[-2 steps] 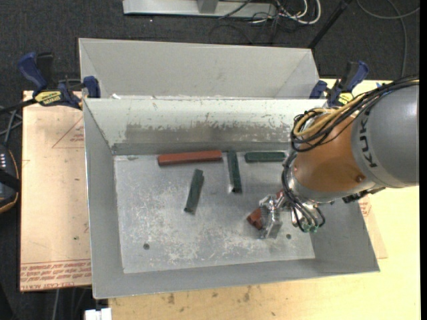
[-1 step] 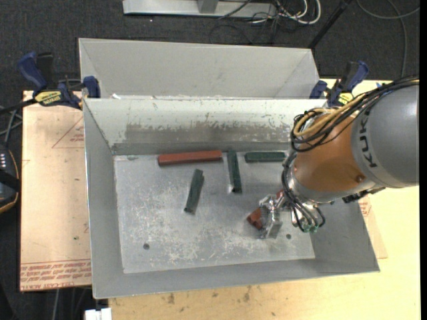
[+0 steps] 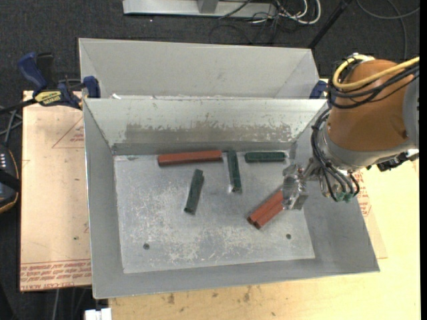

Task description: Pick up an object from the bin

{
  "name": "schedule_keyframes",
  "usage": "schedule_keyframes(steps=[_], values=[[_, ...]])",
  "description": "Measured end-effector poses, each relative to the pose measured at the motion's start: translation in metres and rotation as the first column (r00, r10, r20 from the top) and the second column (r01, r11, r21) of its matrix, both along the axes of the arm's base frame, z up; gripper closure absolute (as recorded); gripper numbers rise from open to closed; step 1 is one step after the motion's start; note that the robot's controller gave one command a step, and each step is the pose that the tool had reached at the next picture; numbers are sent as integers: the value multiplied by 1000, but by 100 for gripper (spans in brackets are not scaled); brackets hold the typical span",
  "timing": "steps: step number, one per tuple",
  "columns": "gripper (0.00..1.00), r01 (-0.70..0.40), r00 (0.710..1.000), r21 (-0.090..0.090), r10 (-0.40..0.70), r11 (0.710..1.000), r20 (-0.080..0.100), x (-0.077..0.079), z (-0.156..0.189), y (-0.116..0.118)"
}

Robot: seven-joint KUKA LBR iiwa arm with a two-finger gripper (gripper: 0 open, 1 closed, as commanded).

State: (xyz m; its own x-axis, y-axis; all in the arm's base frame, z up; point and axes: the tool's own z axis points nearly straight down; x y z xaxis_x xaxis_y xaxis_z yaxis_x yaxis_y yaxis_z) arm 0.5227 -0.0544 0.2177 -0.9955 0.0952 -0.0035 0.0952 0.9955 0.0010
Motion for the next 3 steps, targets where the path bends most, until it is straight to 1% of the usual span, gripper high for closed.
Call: schedule_keyframes(steps=[1, 2, 3], values=[[100, 0, 1000, 0, 0, 1000, -1, 0, 0, 0], [0, 225, 974, 1, -225, 974, -5, 8, -51, 39], [0, 225, 974, 0, -225, 974, -4, 8, -51, 38]])
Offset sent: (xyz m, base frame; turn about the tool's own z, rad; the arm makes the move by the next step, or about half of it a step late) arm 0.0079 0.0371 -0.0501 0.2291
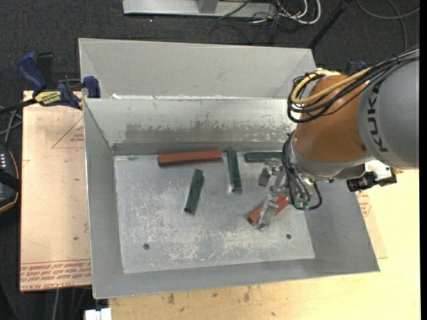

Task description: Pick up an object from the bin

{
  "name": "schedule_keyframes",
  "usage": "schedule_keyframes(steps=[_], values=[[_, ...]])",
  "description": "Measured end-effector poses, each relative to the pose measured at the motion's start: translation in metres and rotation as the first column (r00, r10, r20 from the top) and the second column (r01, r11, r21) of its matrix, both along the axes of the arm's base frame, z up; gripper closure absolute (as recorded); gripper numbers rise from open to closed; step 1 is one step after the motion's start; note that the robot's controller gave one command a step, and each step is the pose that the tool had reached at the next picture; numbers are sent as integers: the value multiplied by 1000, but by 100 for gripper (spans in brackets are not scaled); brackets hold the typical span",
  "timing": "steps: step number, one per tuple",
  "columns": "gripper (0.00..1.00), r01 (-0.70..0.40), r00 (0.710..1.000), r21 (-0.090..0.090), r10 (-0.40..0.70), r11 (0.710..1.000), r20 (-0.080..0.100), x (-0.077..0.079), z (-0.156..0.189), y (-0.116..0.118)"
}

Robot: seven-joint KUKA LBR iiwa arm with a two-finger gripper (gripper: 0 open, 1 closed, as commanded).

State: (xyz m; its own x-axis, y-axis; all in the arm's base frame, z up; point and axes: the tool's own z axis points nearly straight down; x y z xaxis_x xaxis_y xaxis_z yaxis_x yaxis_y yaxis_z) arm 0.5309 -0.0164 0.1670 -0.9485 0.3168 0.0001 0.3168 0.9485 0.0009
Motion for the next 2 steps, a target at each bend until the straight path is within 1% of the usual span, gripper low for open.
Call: schedule_keyframes(steps=[1, 2], values=[[0, -99, 995, 0, 99, 995, 9, 6, -22, -14], [100, -203, 979, 0, 203, 979, 0, 8, -98, -60]])
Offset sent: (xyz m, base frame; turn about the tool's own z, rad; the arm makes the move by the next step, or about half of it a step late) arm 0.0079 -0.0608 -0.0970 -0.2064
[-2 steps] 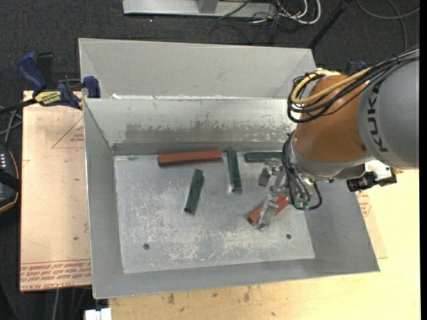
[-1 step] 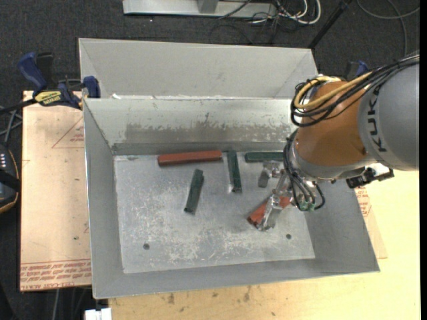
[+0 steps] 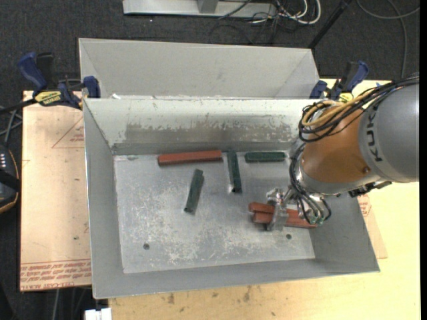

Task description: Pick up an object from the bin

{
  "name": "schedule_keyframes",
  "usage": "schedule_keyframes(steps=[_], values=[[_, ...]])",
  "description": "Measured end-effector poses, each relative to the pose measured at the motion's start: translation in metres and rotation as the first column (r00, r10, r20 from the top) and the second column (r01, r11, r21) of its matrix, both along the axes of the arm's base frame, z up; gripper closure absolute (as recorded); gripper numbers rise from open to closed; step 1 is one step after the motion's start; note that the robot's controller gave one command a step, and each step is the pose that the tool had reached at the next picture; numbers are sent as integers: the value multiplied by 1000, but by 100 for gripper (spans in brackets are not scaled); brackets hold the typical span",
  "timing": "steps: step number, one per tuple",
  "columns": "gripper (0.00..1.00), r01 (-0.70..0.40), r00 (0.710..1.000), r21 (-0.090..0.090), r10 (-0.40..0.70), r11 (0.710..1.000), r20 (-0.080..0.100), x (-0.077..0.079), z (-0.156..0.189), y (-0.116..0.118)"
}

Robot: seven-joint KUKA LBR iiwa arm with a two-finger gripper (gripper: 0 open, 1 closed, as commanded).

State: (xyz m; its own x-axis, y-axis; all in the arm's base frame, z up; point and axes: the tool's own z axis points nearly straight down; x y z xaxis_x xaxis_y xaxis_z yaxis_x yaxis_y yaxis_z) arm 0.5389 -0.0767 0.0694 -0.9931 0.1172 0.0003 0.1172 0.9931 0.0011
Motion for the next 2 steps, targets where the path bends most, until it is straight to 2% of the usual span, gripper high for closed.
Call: schedule_keyframes(steps=[2], values=[[100, 1, 1000, 0, -1, 1000, 0, 0, 0, 0]])
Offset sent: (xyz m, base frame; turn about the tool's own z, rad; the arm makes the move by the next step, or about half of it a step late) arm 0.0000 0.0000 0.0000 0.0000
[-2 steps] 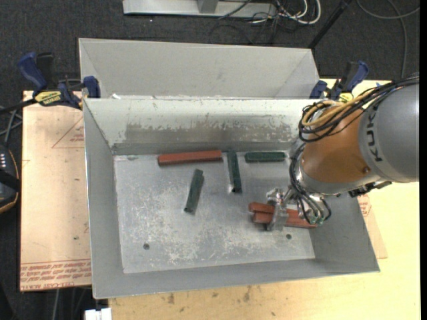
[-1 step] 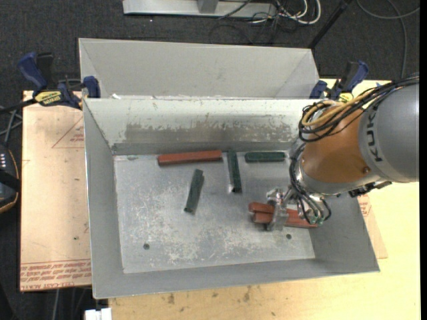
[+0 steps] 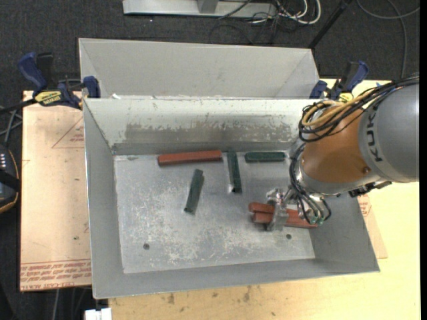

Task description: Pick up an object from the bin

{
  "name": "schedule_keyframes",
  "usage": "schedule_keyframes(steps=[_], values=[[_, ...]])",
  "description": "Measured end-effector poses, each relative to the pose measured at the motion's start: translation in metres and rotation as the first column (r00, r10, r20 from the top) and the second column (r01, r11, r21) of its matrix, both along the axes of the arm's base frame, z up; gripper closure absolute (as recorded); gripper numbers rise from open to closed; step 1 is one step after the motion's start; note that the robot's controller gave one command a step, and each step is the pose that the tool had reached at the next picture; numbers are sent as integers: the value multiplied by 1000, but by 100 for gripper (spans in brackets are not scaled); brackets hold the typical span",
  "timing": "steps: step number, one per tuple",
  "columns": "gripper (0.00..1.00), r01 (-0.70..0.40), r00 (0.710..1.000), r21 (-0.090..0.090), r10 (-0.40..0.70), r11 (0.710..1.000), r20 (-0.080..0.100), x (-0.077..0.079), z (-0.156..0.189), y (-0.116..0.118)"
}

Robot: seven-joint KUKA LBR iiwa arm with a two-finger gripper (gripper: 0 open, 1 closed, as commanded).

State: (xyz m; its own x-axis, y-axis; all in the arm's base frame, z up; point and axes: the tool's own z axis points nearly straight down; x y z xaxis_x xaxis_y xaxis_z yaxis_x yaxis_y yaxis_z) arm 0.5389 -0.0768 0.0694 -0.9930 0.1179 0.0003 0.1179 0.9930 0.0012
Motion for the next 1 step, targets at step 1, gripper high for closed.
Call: schedule_keyframes(steps=[1], values=[[100, -60, 998, -3, 60, 998, 10, -5, 197, -29]])
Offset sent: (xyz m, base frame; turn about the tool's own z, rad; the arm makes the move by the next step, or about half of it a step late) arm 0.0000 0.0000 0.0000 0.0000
